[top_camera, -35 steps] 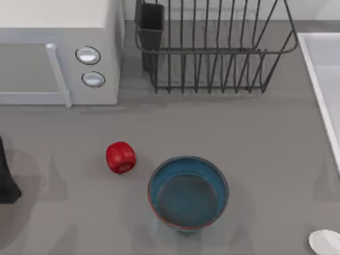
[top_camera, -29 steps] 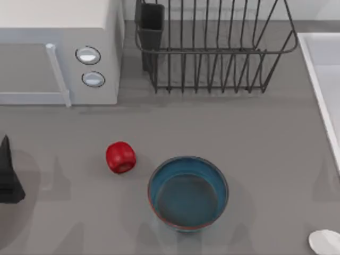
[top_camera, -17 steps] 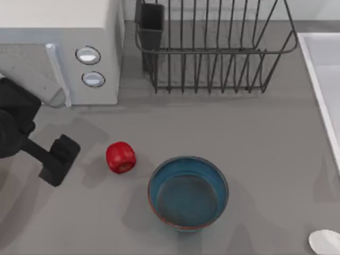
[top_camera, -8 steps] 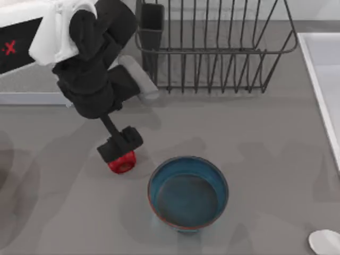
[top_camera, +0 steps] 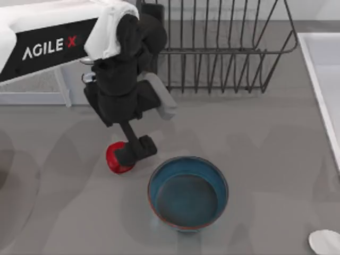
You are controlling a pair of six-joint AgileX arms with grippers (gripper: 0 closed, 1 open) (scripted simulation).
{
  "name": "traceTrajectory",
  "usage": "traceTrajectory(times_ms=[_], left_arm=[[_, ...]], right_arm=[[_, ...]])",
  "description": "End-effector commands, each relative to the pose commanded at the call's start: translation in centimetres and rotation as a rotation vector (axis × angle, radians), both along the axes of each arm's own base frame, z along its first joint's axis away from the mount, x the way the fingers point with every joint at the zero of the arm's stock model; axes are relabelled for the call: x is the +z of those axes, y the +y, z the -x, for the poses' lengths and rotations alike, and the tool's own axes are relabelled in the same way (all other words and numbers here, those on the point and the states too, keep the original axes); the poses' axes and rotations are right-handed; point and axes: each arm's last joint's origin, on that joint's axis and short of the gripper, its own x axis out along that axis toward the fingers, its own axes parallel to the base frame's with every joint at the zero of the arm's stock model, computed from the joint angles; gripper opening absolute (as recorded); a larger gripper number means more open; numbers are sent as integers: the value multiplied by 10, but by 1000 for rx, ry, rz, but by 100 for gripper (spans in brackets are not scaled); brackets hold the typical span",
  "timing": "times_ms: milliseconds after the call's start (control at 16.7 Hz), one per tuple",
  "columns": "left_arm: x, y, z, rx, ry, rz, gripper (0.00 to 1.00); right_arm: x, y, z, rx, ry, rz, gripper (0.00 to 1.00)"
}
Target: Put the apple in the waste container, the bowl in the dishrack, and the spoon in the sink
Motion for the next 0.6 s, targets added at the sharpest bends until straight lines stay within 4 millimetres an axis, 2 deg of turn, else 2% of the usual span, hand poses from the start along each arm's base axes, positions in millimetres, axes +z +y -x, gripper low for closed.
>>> traceTrajectory(times_ms=[300, 600], left_arm=[[-6, 2, 0, 2, 2, -1, 100], [-52, 3, -1, 1, -9, 5, 100]], right_arm=[[0, 0, 0, 0, 0, 0, 100], [0, 0, 0, 0, 0, 0, 100]])
